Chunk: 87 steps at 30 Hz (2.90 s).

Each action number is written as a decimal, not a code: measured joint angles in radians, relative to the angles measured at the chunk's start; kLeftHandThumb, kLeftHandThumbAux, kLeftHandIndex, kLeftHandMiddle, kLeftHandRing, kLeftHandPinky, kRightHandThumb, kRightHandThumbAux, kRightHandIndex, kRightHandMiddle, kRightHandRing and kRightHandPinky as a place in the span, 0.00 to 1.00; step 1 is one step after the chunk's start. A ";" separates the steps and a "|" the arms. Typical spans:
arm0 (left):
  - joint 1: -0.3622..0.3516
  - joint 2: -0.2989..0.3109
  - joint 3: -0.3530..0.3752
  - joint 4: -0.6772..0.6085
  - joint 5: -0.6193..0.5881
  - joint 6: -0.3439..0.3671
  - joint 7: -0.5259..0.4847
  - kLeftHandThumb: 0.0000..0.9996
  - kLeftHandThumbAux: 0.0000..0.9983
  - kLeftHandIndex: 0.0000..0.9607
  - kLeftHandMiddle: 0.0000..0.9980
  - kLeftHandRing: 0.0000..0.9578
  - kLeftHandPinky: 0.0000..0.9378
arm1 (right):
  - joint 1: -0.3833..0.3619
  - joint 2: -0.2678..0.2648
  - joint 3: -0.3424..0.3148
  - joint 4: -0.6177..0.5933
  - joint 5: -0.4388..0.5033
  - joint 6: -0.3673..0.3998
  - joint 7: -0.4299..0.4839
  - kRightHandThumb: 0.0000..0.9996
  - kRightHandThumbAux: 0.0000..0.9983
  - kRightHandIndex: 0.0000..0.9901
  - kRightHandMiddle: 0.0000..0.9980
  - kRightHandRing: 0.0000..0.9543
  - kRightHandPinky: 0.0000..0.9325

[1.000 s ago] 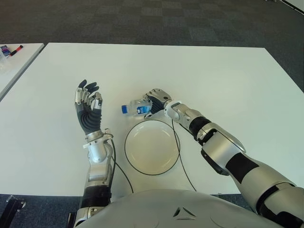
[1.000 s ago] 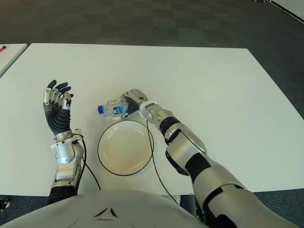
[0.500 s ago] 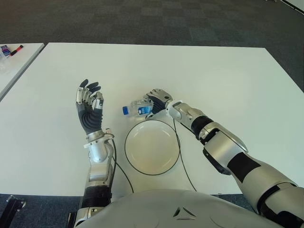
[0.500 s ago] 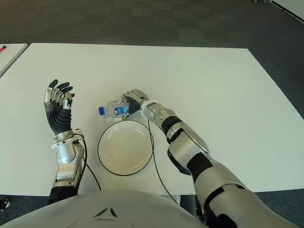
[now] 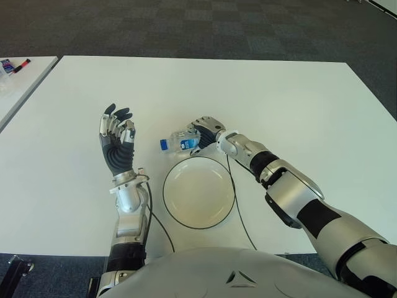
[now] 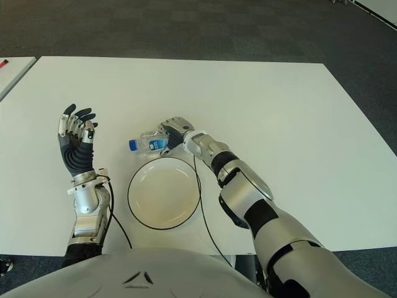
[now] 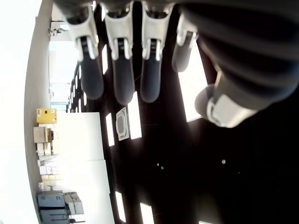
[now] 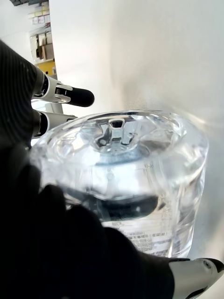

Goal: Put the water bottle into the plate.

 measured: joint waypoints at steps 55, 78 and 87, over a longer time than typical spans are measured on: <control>-0.037 0.009 0.034 0.130 -0.035 -0.075 -0.034 0.52 0.57 0.19 0.30 0.35 0.39 | 0.022 -0.111 -0.239 -0.365 0.204 -0.099 0.100 0.96 0.65 0.41 0.53 0.52 0.35; -0.076 0.025 0.068 0.208 -0.077 -0.104 -0.078 0.53 0.56 0.19 0.29 0.34 0.39 | 0.429 -0.209 -0.395 -1.084 0.323 0.027 0.288 1.00 0.66 0.42 0.54 0.58 0.47; -0.097 0.034 0.074 0.234 -0.105 -0.128 -0.110 0.55 0.56 0.20 0.31 0.35 0.40 | 0.541 -0.208 -0.426 -1.201 0.319 0.051 0.292 1.00 0.67 0.40 0.52 0.55 0.47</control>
